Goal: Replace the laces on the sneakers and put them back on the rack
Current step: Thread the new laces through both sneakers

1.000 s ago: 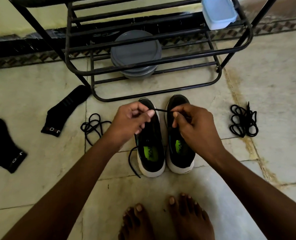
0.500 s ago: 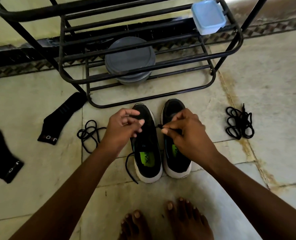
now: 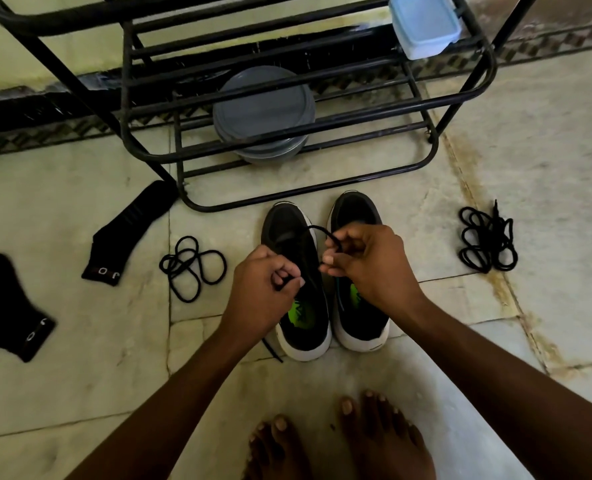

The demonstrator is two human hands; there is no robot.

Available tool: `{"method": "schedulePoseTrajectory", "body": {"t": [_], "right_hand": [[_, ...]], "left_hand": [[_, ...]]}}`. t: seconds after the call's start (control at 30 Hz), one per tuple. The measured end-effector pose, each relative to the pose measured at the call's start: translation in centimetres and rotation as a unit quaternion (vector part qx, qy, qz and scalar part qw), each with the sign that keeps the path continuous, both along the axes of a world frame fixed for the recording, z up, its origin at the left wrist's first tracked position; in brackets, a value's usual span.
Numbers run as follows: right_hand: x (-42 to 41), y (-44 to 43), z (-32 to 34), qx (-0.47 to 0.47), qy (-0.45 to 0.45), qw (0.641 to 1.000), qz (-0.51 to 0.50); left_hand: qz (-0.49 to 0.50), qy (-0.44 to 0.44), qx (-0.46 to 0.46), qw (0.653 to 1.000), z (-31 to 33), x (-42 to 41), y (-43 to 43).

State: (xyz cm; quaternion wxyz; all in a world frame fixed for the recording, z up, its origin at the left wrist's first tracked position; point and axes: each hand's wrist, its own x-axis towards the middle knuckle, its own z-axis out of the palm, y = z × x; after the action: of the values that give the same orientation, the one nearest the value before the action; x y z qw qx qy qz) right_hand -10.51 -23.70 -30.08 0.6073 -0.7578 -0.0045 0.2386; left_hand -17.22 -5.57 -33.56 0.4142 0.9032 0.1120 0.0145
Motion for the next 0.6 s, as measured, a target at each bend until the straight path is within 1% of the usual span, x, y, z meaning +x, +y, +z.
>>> {"method": "schedulePoseTrajectory", "body": {"t": [0.1,0.23,0.4,0.6], "right_hand": [[0.0,0.2,-0.8,-0.015,-0.012,1.000,0.007],[0.4,0.6,-1.8,-0.080,-0.081,0.992,0.052],[0.4,1.3,-2.2,-0.082,-0.102,0.989,0.063],[0.6,1.2,-2.6,-0.092,-0.116,0.986,0.083]], "left_hand": [[0.019,-0.005,-0.021,1.000,-0.4,-0.1,-0.2],[0.056,0.016,-0.083,0.995,-0.9,-0.2,-0.3],[0.064,0.026,-0.116,0.991,-1.3,-0.4,-0.2],[0.059,0.025,-0.135,0.989,-1.3,-0.5,0.0]]}}
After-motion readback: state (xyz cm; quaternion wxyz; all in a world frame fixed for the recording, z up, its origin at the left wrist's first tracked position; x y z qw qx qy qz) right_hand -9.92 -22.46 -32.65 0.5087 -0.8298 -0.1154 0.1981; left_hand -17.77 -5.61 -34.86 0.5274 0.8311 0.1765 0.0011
